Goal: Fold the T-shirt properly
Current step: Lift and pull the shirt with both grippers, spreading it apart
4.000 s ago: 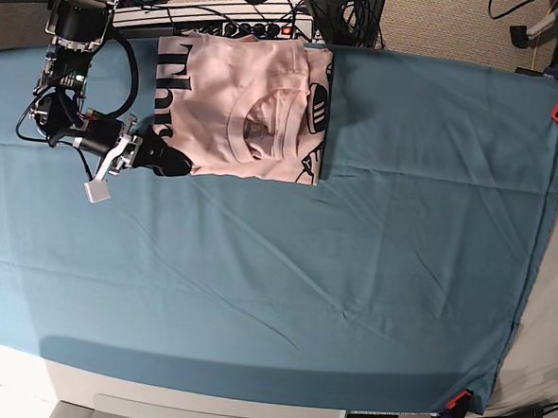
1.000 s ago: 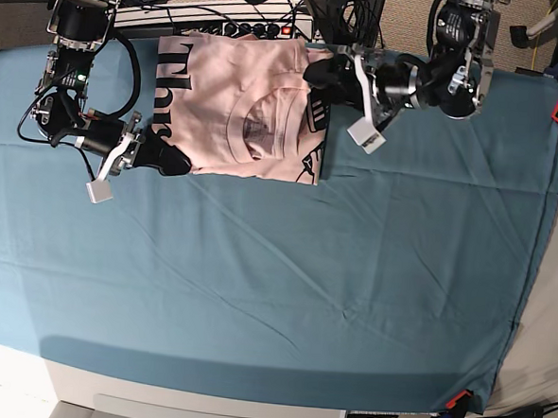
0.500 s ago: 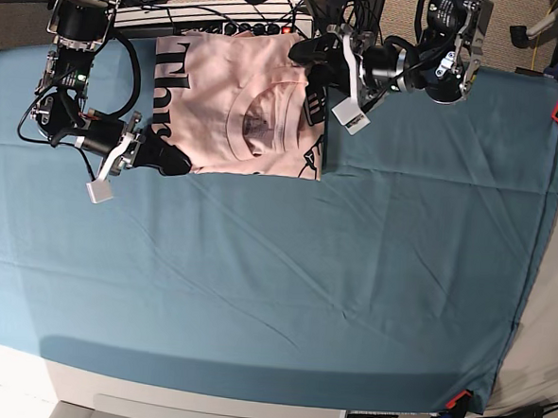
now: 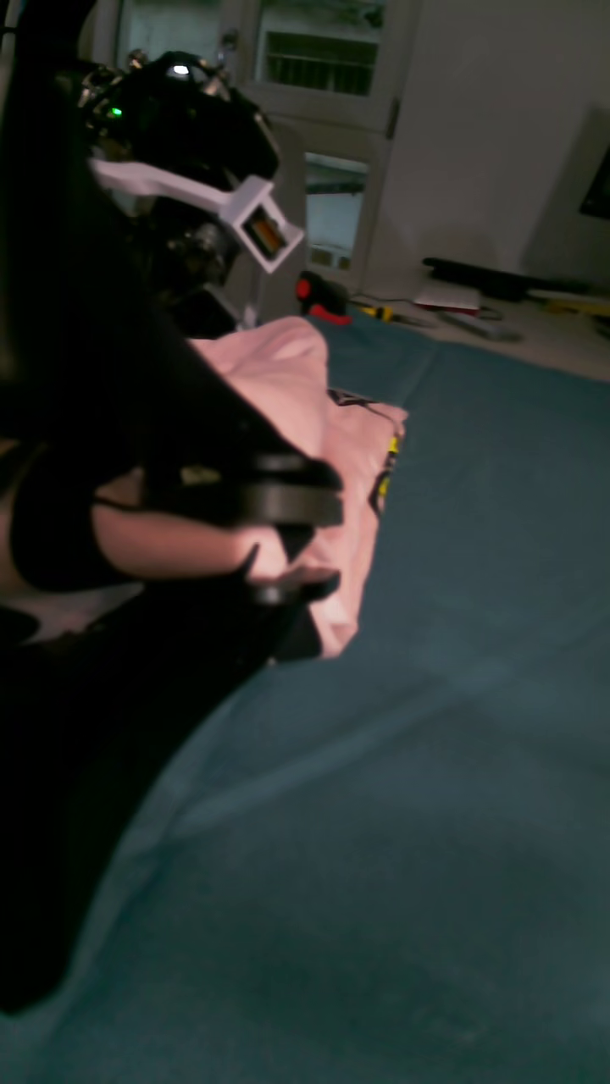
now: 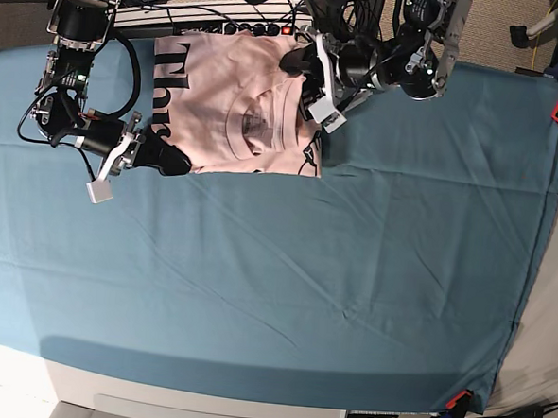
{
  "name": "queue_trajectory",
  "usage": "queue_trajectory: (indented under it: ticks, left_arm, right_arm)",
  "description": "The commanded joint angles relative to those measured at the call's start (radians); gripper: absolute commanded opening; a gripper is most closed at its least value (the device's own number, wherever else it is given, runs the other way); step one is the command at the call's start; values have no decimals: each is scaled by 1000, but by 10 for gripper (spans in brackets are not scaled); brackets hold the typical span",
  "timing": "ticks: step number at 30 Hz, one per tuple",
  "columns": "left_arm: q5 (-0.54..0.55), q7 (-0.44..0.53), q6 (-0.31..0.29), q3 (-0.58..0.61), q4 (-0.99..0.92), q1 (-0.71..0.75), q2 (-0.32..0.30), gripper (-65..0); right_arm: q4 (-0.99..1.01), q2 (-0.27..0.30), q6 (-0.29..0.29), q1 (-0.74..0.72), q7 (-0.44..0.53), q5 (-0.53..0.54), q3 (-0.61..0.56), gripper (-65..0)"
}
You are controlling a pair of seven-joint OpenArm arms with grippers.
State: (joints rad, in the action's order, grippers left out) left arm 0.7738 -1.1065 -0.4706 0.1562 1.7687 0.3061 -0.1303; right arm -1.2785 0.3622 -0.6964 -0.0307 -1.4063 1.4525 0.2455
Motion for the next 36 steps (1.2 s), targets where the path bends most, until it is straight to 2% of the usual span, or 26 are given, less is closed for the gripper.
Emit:
queue_trajectory:
  ticks: [1,2,5,9,13,17,21,28,32,36]
  left_arm:
    - [-11,-22,-4,5,9,-8,2,-650]
    - [-16,-22,-3,5,9,-14,-1,-650]
    - [-33,-30,-3,4,9,-40,-13,-650]
    - [-101,-2,14,4,9,-87,-34,-650]
    - [-213,50,60,5,-2,-163,-33,-650]
    - [-221,50,64,5,-58,-236,-34,-650]
    - [-220,48,64,5,-127,-311,-34,-650]
    - [-182,15,64,5,-257,-479,-34,-650]
    - [-164,-5,63,14,-329,-586,-46,-650]
    - [-169,-15,60,84,-388,-705,-77,-650]
  right_arm:
    - [-17,15,-2,-16,10,31,5,-584]
    - [-17,15,-2,-16,10,31,5,-587]
    - [-17,16,-2,-16,10,31,7,-650]
    - [-17,14,-2,-13,10,31,32,-650]
    - [-18,14,-2,-13,10,31,69,-650]
    - [-38,14,-2,10,10,31,90,-650]
    - [-157,1,-2,99,10,31,90,-650]
    - [-427,-101,-2,278,10,31,90,-650]
    - [-475,-167,-2,334,10,12,90,-650]
    - [-475,-229,-2,344,10,4,90,-650]
